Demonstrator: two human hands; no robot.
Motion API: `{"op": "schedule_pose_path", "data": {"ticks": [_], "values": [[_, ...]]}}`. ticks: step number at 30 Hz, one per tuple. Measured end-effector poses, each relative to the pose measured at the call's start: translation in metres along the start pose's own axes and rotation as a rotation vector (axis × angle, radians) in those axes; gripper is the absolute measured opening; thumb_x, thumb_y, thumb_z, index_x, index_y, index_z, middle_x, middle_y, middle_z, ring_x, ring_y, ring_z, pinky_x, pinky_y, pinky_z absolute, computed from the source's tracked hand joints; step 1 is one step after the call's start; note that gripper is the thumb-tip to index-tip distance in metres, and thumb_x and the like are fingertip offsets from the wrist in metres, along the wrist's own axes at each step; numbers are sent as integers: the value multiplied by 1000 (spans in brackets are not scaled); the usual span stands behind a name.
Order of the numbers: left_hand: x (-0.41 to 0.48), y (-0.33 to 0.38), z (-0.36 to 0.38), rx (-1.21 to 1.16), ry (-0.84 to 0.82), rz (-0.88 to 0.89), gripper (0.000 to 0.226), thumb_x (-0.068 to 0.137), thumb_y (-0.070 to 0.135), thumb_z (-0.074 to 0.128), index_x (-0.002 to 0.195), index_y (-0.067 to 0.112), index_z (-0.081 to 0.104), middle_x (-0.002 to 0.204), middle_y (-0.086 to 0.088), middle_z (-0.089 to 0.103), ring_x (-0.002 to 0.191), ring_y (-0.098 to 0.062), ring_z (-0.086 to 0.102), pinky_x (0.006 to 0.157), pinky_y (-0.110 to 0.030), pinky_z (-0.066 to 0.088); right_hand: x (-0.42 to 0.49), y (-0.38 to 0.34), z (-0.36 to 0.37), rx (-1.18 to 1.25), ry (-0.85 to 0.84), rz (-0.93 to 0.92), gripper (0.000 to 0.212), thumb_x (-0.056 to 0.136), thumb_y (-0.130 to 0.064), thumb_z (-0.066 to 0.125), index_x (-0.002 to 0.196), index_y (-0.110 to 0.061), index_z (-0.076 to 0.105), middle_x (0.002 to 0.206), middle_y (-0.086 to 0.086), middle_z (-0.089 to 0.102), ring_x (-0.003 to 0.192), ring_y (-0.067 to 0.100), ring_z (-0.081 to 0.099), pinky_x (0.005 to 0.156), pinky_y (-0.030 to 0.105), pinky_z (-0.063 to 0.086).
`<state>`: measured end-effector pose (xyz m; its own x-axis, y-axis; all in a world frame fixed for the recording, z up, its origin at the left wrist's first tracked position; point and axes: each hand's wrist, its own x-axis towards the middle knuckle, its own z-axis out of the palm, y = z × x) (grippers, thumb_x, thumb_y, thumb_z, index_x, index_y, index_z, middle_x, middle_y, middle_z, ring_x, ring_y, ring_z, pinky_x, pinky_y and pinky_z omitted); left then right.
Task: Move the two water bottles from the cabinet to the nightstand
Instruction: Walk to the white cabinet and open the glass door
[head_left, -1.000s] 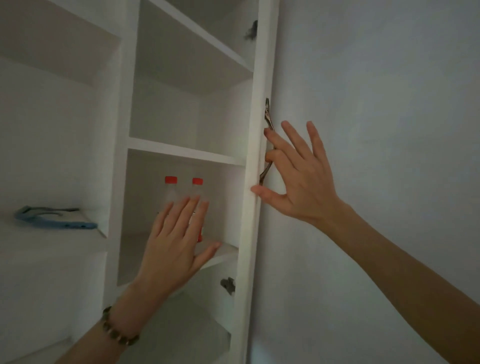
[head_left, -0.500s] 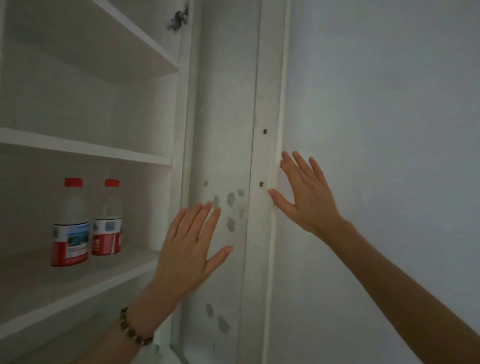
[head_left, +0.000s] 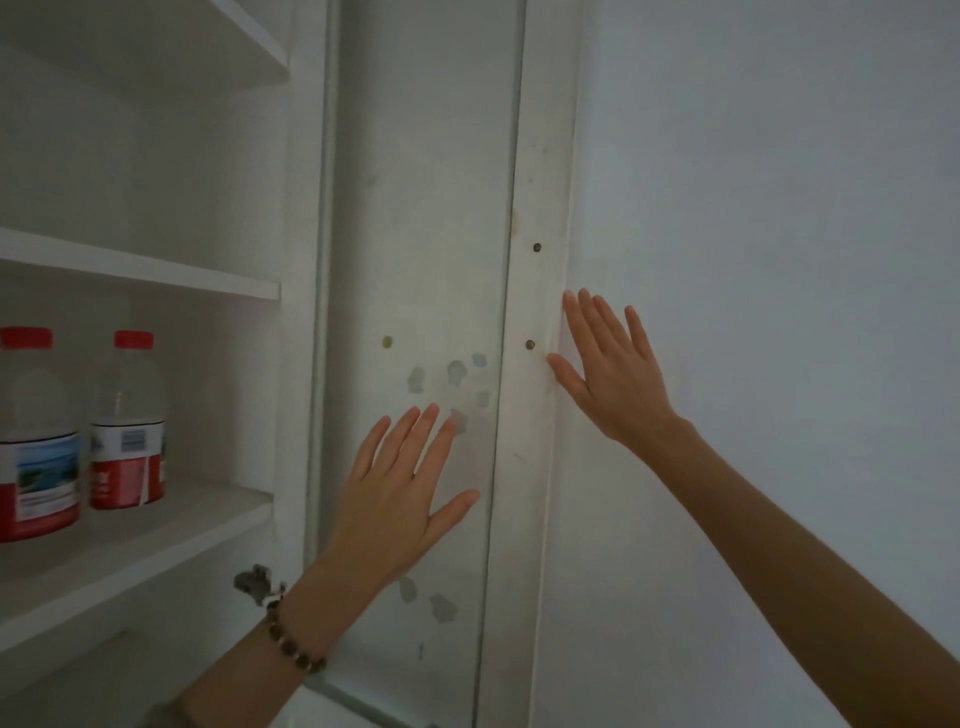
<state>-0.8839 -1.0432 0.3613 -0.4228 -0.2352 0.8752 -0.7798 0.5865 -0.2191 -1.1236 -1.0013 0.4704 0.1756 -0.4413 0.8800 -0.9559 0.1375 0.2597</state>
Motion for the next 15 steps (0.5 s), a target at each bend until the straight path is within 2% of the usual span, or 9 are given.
{"op": "schedule_pose_path", "data": {"ticks": [6, 10, 15], "values": [[0, -8, 21, 40, -44, -4, 66, 91, 56, 33, 133, 7, 45, 139, -16, 45, 127, -30, 43, 107, -46, 27, 6, 18, 24, -24, -84, 44, 67, 93, -52, 11, 147, -12, 10, 152, 16, 24, 140, 29, 21, 114, 48, 9], [-1, -16, 33, 60, -54, -25, 66, 91, 56, 34, 134, 7, 45, 139, -16, 45, 127, -31, 42, 108, -46, 26, 6, 19, 33, 12, -57, 45, 66, 93, -52, 10, 147, -13, 6, 153, 14, 21, 141, 26, 18, 115, 46, 7], [-1, -21, 41, 77, -54, -41, 64, 91, 54, 36, 132, 5, 46, 137, -17, 47, 125, -32, 45, 107, -46, 28, 4, 17, 32, 16, -20, 44, 64, 95, -50, 13, 147, -13, 10, 152, 18, 24, 140, 29, 21, 114, 48, 9]]}}
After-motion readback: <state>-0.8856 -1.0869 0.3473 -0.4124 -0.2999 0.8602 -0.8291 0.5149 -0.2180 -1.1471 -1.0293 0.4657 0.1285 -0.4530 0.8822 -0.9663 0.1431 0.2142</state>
